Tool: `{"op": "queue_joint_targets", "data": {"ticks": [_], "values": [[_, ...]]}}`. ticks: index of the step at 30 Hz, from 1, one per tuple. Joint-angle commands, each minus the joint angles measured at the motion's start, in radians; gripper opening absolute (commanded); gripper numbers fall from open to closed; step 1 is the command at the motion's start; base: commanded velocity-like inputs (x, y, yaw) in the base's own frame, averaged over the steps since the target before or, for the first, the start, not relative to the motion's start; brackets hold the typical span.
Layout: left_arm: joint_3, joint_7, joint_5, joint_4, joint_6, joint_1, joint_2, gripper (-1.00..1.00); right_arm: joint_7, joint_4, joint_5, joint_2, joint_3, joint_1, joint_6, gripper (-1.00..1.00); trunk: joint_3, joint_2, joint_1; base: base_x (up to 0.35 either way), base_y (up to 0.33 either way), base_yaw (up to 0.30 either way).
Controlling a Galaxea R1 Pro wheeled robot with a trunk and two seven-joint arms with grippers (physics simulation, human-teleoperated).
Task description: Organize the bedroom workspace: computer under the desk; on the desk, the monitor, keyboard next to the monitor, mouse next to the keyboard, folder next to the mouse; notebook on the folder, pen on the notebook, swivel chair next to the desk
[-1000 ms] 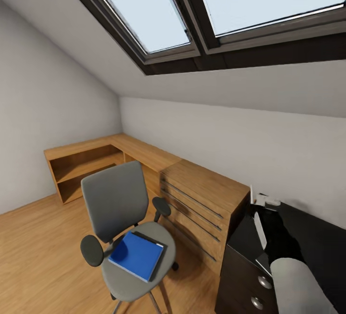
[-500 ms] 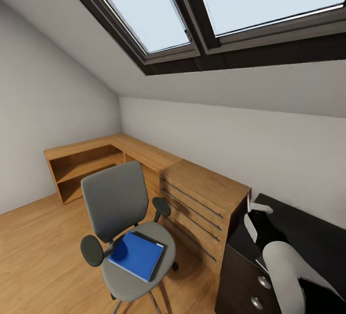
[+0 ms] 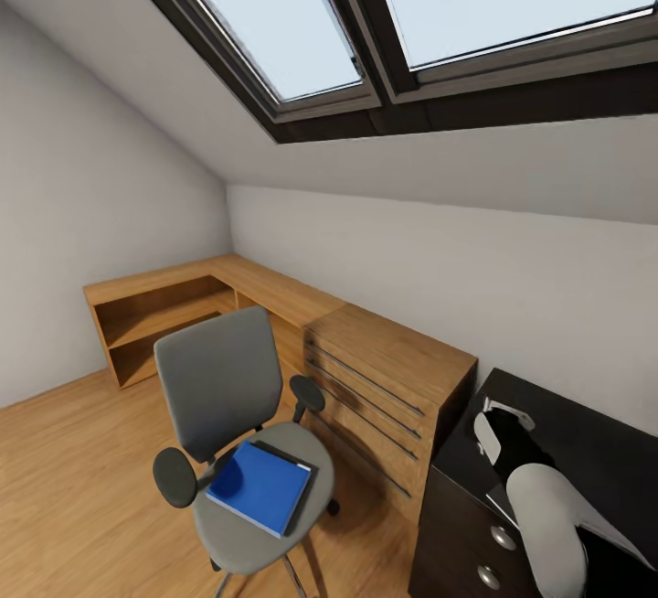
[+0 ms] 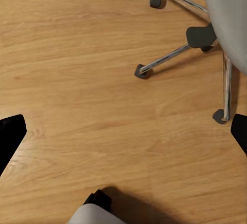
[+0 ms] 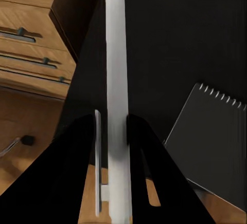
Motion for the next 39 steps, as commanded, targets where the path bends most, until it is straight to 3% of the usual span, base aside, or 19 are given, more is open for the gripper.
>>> {"op": "queue_joint_targets", "data": {"ticks": [1, 10, 39], "values": [[-0.004, 0.008, 0.006, -0.003, 0.003, 0.0, 0.001, 1.0, -0.005, -0.001, 0.006, 0.001, -0.007, -0.001, 0.006, -1.0, -0.002, -0.001, 0.0, 0.0, 0.0, 0.0], [-0.003, 0.008, 0.006, -0.012, 0.001, 0.0, -0.011, 1.0, -0.033, 0.003, -0.002, 0.006, -0.021, -0.001, 0.006, -1.0, -0.002, -0.001, 0.0, 0.0, 0.0, 0.0], [-0.002, 0.01, 0.006, -0.01, 0.001, 0.0, -0.014, 1.0, -0.053, 0.004, -0.004, 0.009, -0.018, -0.001, 0.011, -1.0, -0.092, -0.204, 0.112, 0.0, 0.0, 0.0]]}}
